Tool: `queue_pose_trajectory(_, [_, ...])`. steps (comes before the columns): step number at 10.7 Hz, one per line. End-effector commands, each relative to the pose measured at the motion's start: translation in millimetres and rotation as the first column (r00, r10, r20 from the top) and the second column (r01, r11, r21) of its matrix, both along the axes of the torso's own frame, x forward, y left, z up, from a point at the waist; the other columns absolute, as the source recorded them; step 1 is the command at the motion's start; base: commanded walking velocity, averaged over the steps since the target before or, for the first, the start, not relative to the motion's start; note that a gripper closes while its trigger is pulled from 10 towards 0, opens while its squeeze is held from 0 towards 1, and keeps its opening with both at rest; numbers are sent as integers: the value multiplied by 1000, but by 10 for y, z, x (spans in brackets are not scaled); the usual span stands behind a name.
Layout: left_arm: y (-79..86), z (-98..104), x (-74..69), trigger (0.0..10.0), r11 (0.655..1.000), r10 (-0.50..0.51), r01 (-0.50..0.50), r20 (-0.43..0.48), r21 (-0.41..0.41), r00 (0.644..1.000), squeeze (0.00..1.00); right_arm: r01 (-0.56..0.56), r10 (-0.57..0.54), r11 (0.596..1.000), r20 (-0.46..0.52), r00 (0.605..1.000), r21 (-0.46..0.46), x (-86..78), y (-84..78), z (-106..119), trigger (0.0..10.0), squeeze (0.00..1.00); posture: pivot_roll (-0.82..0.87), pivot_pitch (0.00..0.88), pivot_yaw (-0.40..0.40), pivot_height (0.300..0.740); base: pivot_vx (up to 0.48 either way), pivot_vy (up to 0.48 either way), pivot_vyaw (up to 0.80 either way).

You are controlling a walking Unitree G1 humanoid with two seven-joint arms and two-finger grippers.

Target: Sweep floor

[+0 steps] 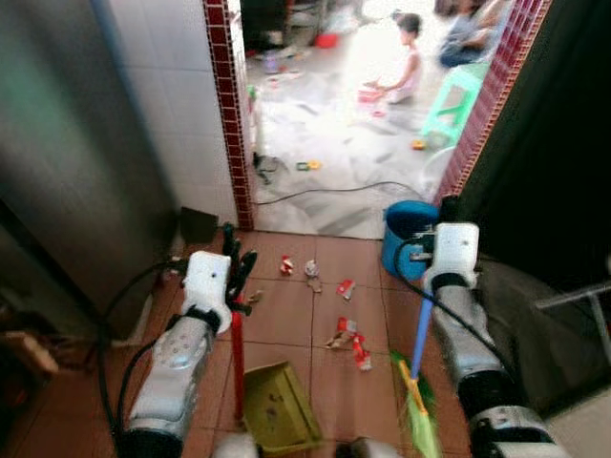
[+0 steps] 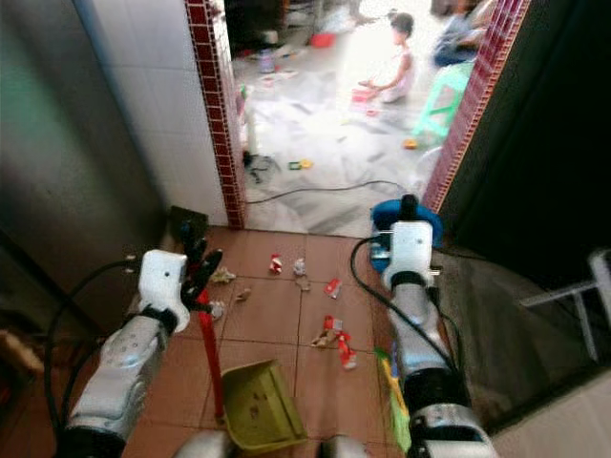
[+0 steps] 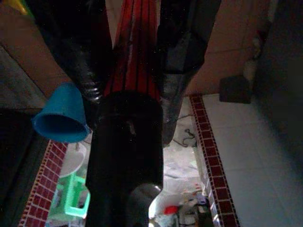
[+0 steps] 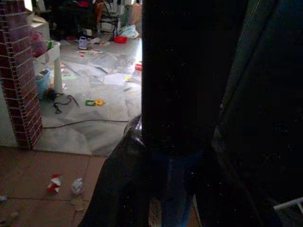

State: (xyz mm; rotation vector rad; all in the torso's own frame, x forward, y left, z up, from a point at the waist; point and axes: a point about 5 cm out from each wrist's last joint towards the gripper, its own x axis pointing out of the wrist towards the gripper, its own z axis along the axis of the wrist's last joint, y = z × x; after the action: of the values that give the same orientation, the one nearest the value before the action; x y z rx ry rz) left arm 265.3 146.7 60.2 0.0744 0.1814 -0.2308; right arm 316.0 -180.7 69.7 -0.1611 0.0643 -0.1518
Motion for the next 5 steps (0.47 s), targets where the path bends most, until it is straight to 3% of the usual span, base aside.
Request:
queue_pose_trajectory(1, [-8, 124, 62, 10000, 1000, -13, 13, 55, 7, 998, 0, 4, -4, 1000, 15, 1000, 2, 27, -6, 47, 10000, 0, 6, 0, -1, 740, 0, 480, 0])
queue_pose_trajectory(5, [-23, 155, 65, 10000, 998, -43, 39, 82, 55, 996, 0, 30, -29, 999, 18, 999, -17, 16, -45, 58, 10000, 0, 6, 0, -17, 740, 0, 0, 0])
